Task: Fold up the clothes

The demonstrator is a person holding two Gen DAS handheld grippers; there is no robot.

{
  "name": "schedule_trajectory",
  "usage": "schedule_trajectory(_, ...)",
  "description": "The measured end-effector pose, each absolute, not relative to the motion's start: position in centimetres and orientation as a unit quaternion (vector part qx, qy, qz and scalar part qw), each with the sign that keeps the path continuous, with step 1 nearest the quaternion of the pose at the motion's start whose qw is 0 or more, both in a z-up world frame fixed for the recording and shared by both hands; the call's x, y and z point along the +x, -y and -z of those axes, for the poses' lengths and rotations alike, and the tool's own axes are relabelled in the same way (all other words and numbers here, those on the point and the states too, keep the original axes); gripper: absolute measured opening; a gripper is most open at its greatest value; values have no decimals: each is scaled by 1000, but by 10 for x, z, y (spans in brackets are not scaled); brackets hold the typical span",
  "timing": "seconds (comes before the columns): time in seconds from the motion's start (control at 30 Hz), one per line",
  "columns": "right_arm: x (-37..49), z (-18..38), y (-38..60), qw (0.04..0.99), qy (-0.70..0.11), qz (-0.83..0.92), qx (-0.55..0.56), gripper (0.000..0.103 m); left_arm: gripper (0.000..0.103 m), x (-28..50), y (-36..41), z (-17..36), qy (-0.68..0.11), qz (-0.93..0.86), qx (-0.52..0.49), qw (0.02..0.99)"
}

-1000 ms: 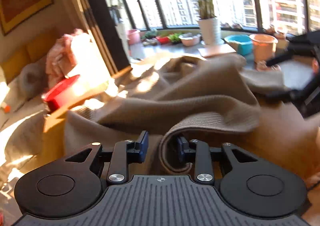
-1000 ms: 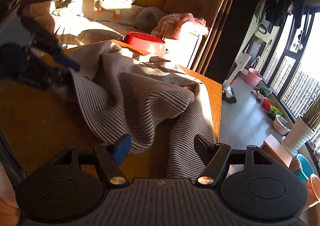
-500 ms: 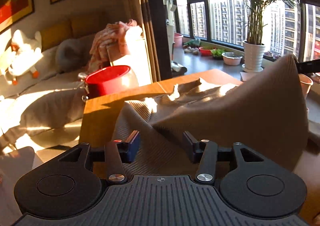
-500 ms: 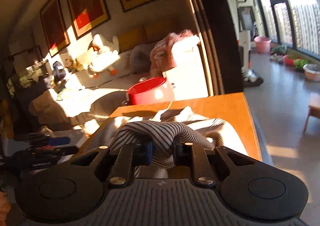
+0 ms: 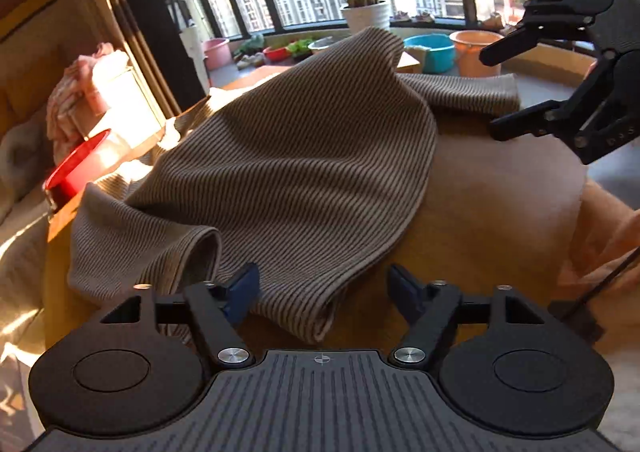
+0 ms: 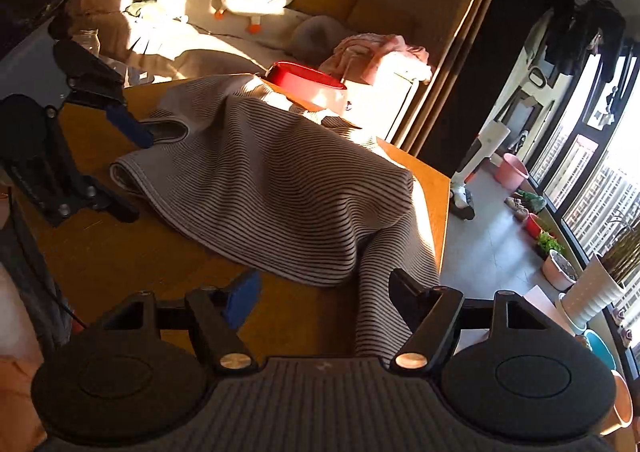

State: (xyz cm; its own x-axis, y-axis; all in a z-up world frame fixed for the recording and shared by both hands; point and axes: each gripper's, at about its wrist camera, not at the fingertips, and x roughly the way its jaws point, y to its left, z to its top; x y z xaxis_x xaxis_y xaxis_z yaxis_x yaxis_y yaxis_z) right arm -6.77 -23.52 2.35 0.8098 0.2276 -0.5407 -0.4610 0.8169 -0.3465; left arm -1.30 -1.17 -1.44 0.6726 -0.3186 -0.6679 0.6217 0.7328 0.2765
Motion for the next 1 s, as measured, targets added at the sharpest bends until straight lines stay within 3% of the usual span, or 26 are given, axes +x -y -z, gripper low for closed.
schedule_trajectory(0.07, -69, -20, 228, 919, -244, -198, -237, 72, 32, -4, 5, 13, -302, 247, 247, 887)
schedule_trajectory(0.13, -68, -17, 221, 919, -235, -201, -244, 72, 18, 5, -5, 4, -300, 231, 228, 897)
schedule_trajectory(0.2, -65, -16, 211, 918, -222, -203, -257, 76, 16, 11, -15, -12, -278, 204, 218, 913)
schedule_trajectory(0.53, -58, -1, 157, 927, -159, -213, -264, 82, 16, 54, -48, -55, -244, 126, 138, 951)
schedule_trajectory(0.6, -50, 5, 139, 929, -140, -188, -288, 87, 16, 55, -51, -62, -237, 118, 130, 956)
schedule_trajectory(0.73, -23, 24, 119, 913, -118, -114, -373, 86, 17, 49, -64, -83, -211, 99, 119, 965)
schedule_trajectory(0.9, -16, -58, 170, 946, -40, -16, -322, 85, 29, 39, -83, -108, -188, 98, 96, 973)
schedule_trajectory(1.0, -30, -90, 197, 950, -42, -17, -309, 90, 39, 20, -77, -106, -197, 125, 116, 965)
